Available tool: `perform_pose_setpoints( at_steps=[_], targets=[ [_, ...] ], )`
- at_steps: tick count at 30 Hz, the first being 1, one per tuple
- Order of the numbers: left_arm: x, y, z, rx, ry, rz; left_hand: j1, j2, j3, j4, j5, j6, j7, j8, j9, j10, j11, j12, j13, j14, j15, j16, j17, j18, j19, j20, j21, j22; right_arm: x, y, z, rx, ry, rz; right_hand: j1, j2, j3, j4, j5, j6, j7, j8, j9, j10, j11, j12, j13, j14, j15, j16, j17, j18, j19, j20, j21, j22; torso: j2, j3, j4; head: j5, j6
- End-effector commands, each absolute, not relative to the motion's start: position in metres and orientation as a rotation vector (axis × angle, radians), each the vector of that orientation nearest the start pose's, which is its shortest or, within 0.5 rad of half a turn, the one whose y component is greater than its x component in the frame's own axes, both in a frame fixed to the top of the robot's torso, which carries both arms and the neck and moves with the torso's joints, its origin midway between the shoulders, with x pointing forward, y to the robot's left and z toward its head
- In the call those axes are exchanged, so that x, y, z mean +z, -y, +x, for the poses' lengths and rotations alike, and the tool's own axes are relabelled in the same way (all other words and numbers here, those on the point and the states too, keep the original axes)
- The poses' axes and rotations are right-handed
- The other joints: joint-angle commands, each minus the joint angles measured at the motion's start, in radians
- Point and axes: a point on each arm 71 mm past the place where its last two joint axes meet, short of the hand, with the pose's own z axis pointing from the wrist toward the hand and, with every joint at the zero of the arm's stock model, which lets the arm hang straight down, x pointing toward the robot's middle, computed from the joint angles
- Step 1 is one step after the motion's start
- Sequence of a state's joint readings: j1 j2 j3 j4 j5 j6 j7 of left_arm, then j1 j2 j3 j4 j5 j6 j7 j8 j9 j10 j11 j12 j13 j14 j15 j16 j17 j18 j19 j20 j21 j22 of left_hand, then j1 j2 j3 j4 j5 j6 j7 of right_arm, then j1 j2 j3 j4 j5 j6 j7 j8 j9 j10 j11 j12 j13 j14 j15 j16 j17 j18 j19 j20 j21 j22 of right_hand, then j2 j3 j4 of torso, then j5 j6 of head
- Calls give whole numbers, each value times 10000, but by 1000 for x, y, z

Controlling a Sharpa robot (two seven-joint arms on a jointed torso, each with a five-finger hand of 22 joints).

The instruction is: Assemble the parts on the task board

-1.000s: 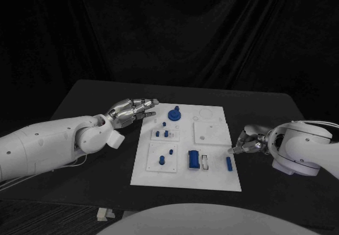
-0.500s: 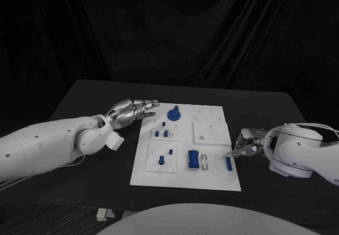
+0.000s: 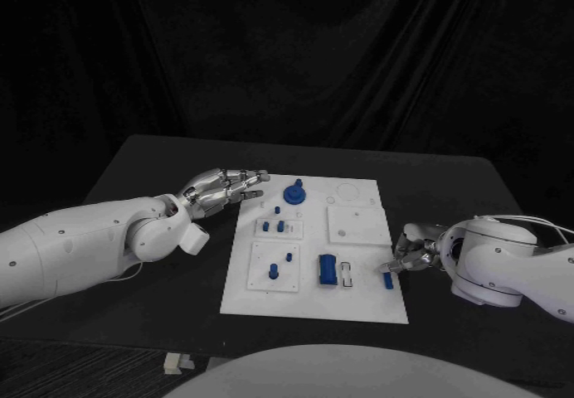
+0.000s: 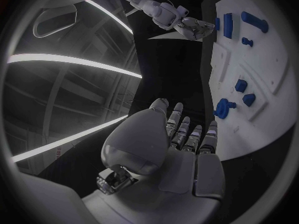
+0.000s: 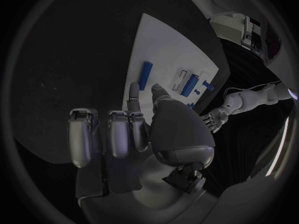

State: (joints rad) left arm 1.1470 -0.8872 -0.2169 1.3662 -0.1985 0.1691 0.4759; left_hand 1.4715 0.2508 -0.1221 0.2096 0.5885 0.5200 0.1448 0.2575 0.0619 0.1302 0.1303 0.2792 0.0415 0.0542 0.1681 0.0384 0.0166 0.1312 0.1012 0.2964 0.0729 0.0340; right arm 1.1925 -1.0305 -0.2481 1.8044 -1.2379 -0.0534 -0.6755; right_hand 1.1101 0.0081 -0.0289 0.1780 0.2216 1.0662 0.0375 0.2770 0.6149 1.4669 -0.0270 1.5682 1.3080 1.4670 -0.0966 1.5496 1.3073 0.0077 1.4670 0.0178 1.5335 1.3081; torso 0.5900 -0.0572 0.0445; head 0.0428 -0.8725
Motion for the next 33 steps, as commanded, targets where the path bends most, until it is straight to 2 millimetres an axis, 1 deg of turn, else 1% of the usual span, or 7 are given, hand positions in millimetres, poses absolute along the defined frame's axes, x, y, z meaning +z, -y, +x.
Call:
perform_pose_setpoints(
  at_steps=[1, 6, 14, 16, 21, 26, 33],
  targets=[
    [-265, -254, 458, -17074, -17994, -8938, 80, 11, 67, 2, 33, -32, -7, -65, -17, 2, -30, -11, 2, 42, 69, 42, 9, 121, 68, -28, 43, 9, -272, 246, 384, 1326, -23456, 1405, -33, -7, 45, -20, 15, 65, -31, 63, 18, 1039, -75, 26, 2628, 922, -67, -44, 2030, 16, 875, -67, 47, 2504, -2, -9, 5, 8, -1],
    [-266, -254, 458, -17070, -18040, -8948, 86, -6, 69, 0, 25, -47, -8, -76, -19, -11, -34, -24, 0, 46, 90, 44, 10, 119, 74, -27, 47, 10, -279, 246, 381, 1267, -23636, 1391, 76, -23, 79, -109, 86, -22, -20, 1, 7, 1039, -75, 26, 2628, 914, -62, -62, 1987, 25, 859, -74, 16, 2492, -11, -8, -3, 31, -1],
    [-267, -254, 459, -17071, -18162, -8968, 98, -33, 74, -10, 11, -84, -8, -100, -23, -27, -31, -41, -3, 45, 111, 42, 8, 114, 72, -25, 45, 8, -285, 243, 381, 1307, -23755, 1318, 761, -29, 432, -651, 1082, -143, -33, -163, -41, 1039, -93, 26, 2628, 907, -60, -78, 1948, 40, 831, -80, -40, 2472, -25, -4, 15, 32, -1],
    [-267, -254, 459, -17066, -18185, -8974, 101, -39, 75, -14, 8, -91, -7, -104, -24, -30, -29, -45, -3, 45, 115, 41, 8, 113, 73, -25, 46, 8, -286, 243, 381, 1307, -23797, 1277, 811, -38, 471, -699, 1123, -173, -26, -190, -53, 1039, -90, 26, 2628, 902, -52, -89, 1920, 44, 823, -75, -56, 2466, -26, -7, 15, 46, -1],
    [-267, -254, 459, -17054, -18252, -8992, 120, -51, 88, -31, 12, -107, -2, -116, -25, -34, -14, -46, -2, 44, 123, 41, 8, 107, 76, -24, 48, 8, -289, 241, 381, 1438, -23812, 1223, 1299, -130, 1071, -1211, 2620, -350, 29, -342, -117, 1039, -42, 26, 2628, 922, -7, -43, 2016, 46, 819, -37, -63, 2464, -18, -4, 9, 59, -1],
    [-268, -254, 459, -17052, -18328, -9005, 190, -75, 147, -101, 54, -139, 12, -145, -27, -40, 10, -48, 0, 46, 139, 39, 7, 87, 81, -23, 50, 7, -288, 239, 381, 1666, -23684, 1283, 1646, -115, 1840, -1719, 3457, -488, 106, -392, -112, 1039, 22, 26, 2628, 930, 27, -19, 2060, 48, 815, -7, -67, 2462, -22, -3, 7, 86, -1],
    [-268, -255, 459, -17028, -18433, -9033, 219, -85, 178, -135, 72, -160, 21, -162, -28, -41, 25, -49, 0, 48, 145, 40, 8, 76, 83, -23, 52, 7, -286, 239, 380, 2207, -23330, 2068, 1120, -355, 3346, -2228, 3635, -512, 242, -387, -147, 1039, 147, 26, 2628, 925, 150, -17, 2047, 52, 807, 114, -75, 2457, -20, -1, 2, 130, -1]
  ],
)
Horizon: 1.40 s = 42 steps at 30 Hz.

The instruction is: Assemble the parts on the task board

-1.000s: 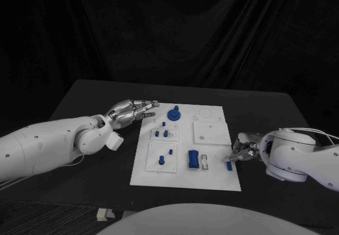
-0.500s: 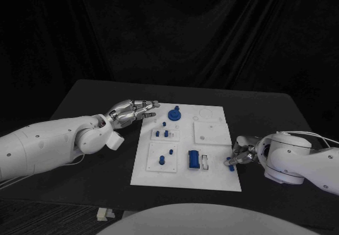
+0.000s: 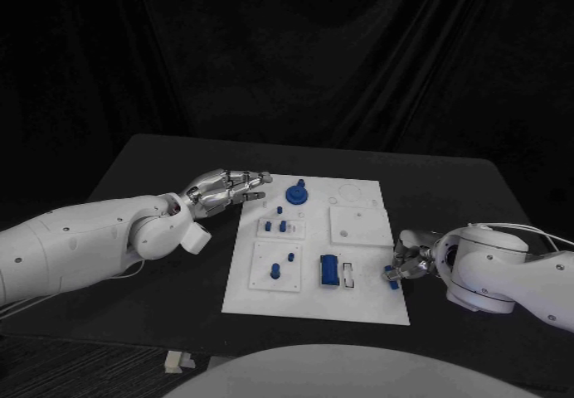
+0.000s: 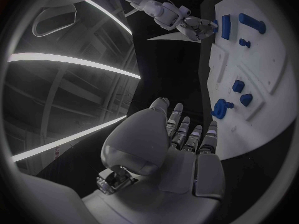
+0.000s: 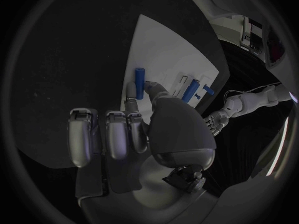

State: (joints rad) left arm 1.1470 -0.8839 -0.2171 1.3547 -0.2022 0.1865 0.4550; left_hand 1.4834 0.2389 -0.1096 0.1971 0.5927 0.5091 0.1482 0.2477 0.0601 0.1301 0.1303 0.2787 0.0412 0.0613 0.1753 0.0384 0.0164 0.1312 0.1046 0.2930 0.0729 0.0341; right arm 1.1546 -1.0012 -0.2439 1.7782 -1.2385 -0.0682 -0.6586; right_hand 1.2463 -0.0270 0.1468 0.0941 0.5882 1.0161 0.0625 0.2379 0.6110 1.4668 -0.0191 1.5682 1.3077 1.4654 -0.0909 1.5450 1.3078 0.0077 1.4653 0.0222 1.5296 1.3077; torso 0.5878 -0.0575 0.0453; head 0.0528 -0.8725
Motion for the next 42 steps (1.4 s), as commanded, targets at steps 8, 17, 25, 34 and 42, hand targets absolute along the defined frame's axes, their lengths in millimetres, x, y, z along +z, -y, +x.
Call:
perform_pose_setpoints(
  at_steps=[8, 17, 25, 34, 42],
  targets=[
    [-269, -255, 459, -16987, -18537, -9066, 108, 29, 62, -20, 35, -68, -11, -74, -12, -34, 32, -32, 5, -20, 75, 41, 11, 73, 46, 12, 51, 4, -281, 245, 377, 3119, -23420, 4824, -625, -101, 2019, -1436, -181, 140, -58, 35, -182, 1040, 27, 26, 2631, 967, 85, 85, 2174, 49, 830, 70, -21, 2466, 0, 0, -3, 73, -1],
    [-270, -255, 459, -16962, -18603, -9081, 116, 17, 74, -35, 35, -93, 4, -91, -15, -22, 50, -18, 8, -9, 79, 48, 13, 65, 62, 13, 61, 8, -272, 238, 381, 3885, -23763, 6739, -803, -133, 2156, -1435, -233, 186, -74, 40, -219, 1040, 12, 26, 2631, 972, 72, 96, 2197, 52, 826, 61, -28, 2463, 0, 1, 2, 71, -1],
    [-270, -254, 459, -16995, -18640, -9074, 117, 13, 77, -38, 34, -106, 8, -98, -16, -20, 55, -16, 9, -8, 81, 48, 13, 63, 65, 13, 63, 9, -275, 219, 386, 4357, -24253, 6625, -973, -159, 2262, -1443, -591, 191, -96, 39, -257, 1040, -9, 26, 2631, 964, 62, 82, 2156, 74, 785, 51, -103, 2434, 2, -5, -1, 127, -1],
    [-270, -253, 458, -17003, -18665, -9076, 117, 13, 77, -38, 34, -106, 8, -98, -16, -20, 55, -16, 9, -8, 81, 48, 13, 63, 65, 13, 63, 9, -281, 203, 389, 4638, -24680, 6157, -1034, -146, 2307, -1446, -773, 195, -105, 55, -263, 1040, -11, 26, 2631, 955, 54, 67, 2113, 92, 751, 46, -166, 2409, 16, 4, 18, 111, -1],
    [-270, -252, 458, -17020, -18715, -9076, 117, 13, 77, -38, 34, -106, 8, -98, -16, -20, 55, -16, 9, -8, 81, 48, 13, 63, 65, 13, 63, 9, -286, 194, 389, 4708, -24787, 5602, -1088, -153, 2309, -1432, -865, 163, -96, 48, -271, 1040, -9, 26, 2631, 944, 55, 46, 2058, 105, 725, 43, -213, 2391, 24, 3, 9, 127, -1]
  ],
)
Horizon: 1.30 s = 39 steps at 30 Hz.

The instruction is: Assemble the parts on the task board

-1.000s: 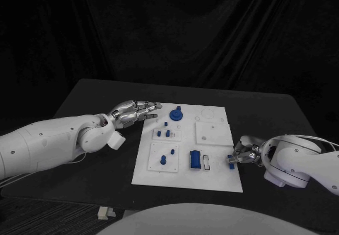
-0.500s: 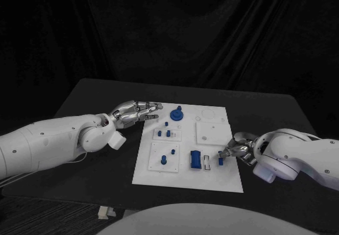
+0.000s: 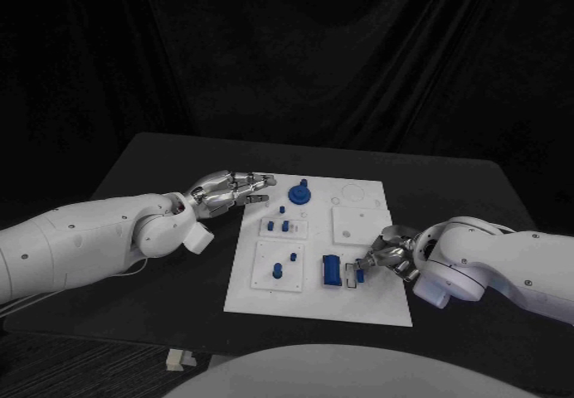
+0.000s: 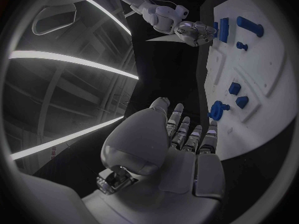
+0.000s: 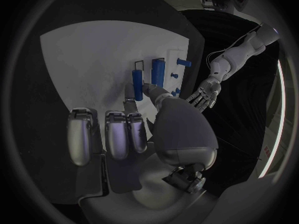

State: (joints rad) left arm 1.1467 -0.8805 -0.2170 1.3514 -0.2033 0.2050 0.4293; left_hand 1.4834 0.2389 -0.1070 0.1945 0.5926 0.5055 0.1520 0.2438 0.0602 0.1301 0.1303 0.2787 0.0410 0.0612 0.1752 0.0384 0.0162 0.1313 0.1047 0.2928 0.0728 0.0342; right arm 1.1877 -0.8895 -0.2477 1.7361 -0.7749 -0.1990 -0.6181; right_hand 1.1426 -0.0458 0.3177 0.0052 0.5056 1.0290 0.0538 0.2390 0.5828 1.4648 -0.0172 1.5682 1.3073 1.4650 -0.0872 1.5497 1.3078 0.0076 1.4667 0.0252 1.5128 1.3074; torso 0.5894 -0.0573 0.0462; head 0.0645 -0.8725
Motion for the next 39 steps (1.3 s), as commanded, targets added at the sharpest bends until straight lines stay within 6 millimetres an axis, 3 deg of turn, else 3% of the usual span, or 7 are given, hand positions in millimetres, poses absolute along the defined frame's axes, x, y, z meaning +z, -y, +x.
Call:
perform_pose_setpoints(
  at_steps=[1, 16, 21, 30, 34, 39],
  targets=[
    [-270, -252, 458, -17021, -18722, -9078, 117, 13, 50, -12, 34, -69, -30, -59, -17, -20, 55, -15, 11, -7, 81, 48, 15, 62, 64, 15, 64, 8, -287, 193, 389, 4703, -24813, 5550, -73, 32, 596, -533, -55, 26, -6, 34, 8, 1060, -25, 26, 2634, 947, 18, -1, 2058, 109, 705, 15, -54, 2391, 10, 1, 3, 3, -1],
    [-270, -252, 458, -17049, -18787, -9075, 107, -4, 60, -18, 12, -61, -10, -62, -14, -18, 64, -20, 10, 4, 97, 54, 18, 50, 76, 16, 71, 10, -292, 189, 389, 4831, -24821, 5363, -432, 19, 379, -311, -157, 31, -18, 54, -24, 1060, -31, 26, 2634, 943, 27, -9, 2037, 114, 694, 22, -74, 2383, -6, 0, -21, 46, -1],
    [-270, -252, 458, -17053, -18807, -9073, 107, -4, 60, -18, 12, -61, -10, -62, -14, -18, 64, -20, 10, 4, 97, 54, 18, 50, 76, 16, 71, 10, -292, 189, 390, 4838, -24793, 5373, -643, 56, 157, -105, -875, 16, -28, 42, -77, 1060, -41, 26, 2634, 942, 23, -10, 2032, 116, 690, 18, -83, 2380, -19, -5, -10, 55, -1],
    [-271, -252, 459, -17028, -18853, -9086, 103, -6, 64, -18, 5, -74, -7, -69, -15, -20, 65, -24, 9, 2, 104, 53, 17, 46, 74, 16, 69, 9, -293, 189, 389, 4751, -25002, 5238, -1062, -40, -271, 288, -1670, 27, 0, 6, -179, 1060, -21, 26, 2634, 932, 49, -28, 1979, 123, 675, 37, -113, 2370, -16, -7, -1, 43, -1],
    [-271, -252, 459, -17018, -18884, -9094, 101, -9, 66, -19, -2, -95, -6, -81, -17, -26, 67, -36, 7, 3, 111, 53, 17, 42, 76, 17, 70, 9, -294, 189, 389, 4658, -25148, 5163, -1422, -215, -757, 611, -2596, -28, 52, -53, -264, 1060, 13, 26, 2634, 920, 94, -50, 1921, 141, 642, 73, -180, 2345, -12, -3, -4, 51, -1],
    [-272, -252, 459, -17011, -18923, -9103, 97, -13, 67, -20, -9, -103, -3, -86, -18, -30, 68, -42, 6, 5, 119, 54, 18, 39, 77, 17, 71, 8, -295, 190, 388, 4591, -25266, 5097, -1329, -211, -849, 603, -2795, -33, 45, -58, -288, 1060, 12, 26, 2634, 921, 94, -49, 1924, 143, 639, 81, -187, 2343, -16, -4, -14, 70, -1]
  ],
)
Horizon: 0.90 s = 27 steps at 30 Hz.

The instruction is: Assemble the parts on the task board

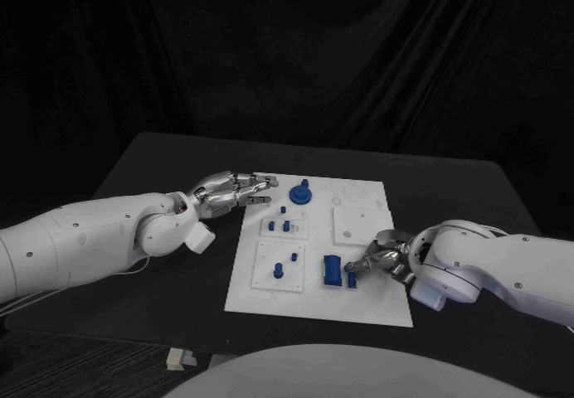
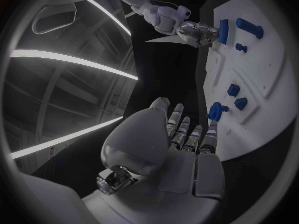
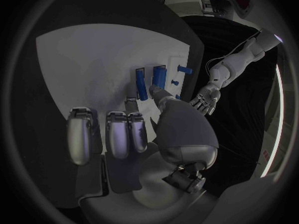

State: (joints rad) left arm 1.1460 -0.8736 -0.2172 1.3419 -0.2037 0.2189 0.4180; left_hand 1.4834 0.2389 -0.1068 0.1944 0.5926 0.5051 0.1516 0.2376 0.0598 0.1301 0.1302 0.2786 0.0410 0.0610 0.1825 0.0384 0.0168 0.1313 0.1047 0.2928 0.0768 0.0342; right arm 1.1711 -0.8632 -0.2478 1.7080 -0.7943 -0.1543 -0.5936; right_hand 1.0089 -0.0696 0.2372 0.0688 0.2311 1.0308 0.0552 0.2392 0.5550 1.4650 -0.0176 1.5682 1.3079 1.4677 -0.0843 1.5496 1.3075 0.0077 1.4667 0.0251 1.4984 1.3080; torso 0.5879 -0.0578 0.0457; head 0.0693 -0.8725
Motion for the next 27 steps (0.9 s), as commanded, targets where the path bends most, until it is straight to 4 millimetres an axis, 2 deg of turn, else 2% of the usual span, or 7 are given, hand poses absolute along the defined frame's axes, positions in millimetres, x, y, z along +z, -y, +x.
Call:
perform_pose_setpoints(
  at_steps=[1, 8, 9, 13, 18, 21, 27],
  targets=[
    [-272, -252, 459, -17011, -18929, -9105, 97, -13, 66, -19, -9, -100, 1, -24, -14, -30, 68, -41, 7, 6, 47, 54, 12, 38, 77, 17, 31, 8, -295, 190, 388, 4589, -25283, 5085, 8, 27, -43, -34, -50, -52, 31, -60, -11, 1058, 15, 26, 2629, 894, 65, -48, 1926, 142, 639, 82, -42, 2337, -1, 1, -9, 22, -1],
    [-273, -252, 459, -17006, -18985, -9124, 96, -16, 67, -20, -13, -102, 2, -26, -14, -32, 69, -43, 7, 11, 53, 57, 13, 35, 80, 18, 33, 9, -294, 191, 388, 4581, -25119, 4907, 77, -33, -216, -35, -300, -51, 46, -59, -38, 1058, 24, 26, 2629, 891, 71, -53, 1910, 144, 636, 87, -51, 2335, -1, 1, -13, 32, -1],
    [-273, -252, 459, -17005, -18989, -9126, 96, -16, 67, -20, -13, -102, 2, -26, -14, -32, 69, -43, 7, 11, 53, 57, 13, 35, 80, 18, 33, 9, -293, 191, 389, 4598, -25011, 4896, -52, -78, -402, 93, -776, -58, 49, -61, -54, 1058, 29, 26, 2629, 888, 79, -60, 1893, 149, 627, 94, -71, 2328, -2, 1, -11, 36, -1],
    [-273, -253, 459, -16998, -18989, -9141, 96, -16, 67, -20, -13, -102, 2, -26, -14, -32, 69, -43, 7, 11, 53, 57, 13, 35, 80, 18, 33, 9, -288, 195, 391, 4916, -24162, 4976, -216, -124, -804, 403, -1567, -82, 46, -45, -75, 1058, 28, 26, 2629, 891, 78, -52, 1909, 154, 622, 97, -86, 2323, -9, 3, -14, 72, -1],
    [-273, -255, 458, -16965, -18958, -9165, 94, -18, 71, -23, -17, -93, 3, -24, -12, -32, 70, -42, 7, 14, 63, 58, 14, 31, 86, 18, 37, 10, -276, 202, 393, 5830, -22511, 4980, -366, -84, -1147, 754, -1612, -160, 48, -4, -71, 1058, 27, 26, 2629, 898, 74, -40, 1938, 155, 622, 92, -92, 2322, -7, 7, -7, 85, -1],
    [-274, -256, 458, -16932, -18928, -9176, 94, -19, 73, -24, -18, -88, 3, -21, -11, -31, 71, -39, 7, 16, 66, 60, 14, 30, 90, 18, 40, 11, -266, 206, 394, 6796, -21417, 4717, -309, 32, -1265, 964, -1506, -308, 82, -43, -119, 1058, 53, 26, 2629, 911, 93, -15, 2001, 136, 656, 103, -28, 2346, -12, 6, -10, 102, -1],
    [-274, -257, 458, -16893, -18897, -9196, 94, -22, 76, -28, -16, -80, 4, -19, -10, -26, 72, -29, 9, 19, 70, 61, 15, 27, 94, 18, 42, 12, -250, 213, 393, 8638, -20099, 3650, 303, 322, -1353, 1202, -803, -782, 292, -463, -652, 1058, 243, 26, 2629, 981, 251, 121, 2364, 43, 822, 224, 303, 2470, -16, 5, -27, 169, -1]
  ],
)
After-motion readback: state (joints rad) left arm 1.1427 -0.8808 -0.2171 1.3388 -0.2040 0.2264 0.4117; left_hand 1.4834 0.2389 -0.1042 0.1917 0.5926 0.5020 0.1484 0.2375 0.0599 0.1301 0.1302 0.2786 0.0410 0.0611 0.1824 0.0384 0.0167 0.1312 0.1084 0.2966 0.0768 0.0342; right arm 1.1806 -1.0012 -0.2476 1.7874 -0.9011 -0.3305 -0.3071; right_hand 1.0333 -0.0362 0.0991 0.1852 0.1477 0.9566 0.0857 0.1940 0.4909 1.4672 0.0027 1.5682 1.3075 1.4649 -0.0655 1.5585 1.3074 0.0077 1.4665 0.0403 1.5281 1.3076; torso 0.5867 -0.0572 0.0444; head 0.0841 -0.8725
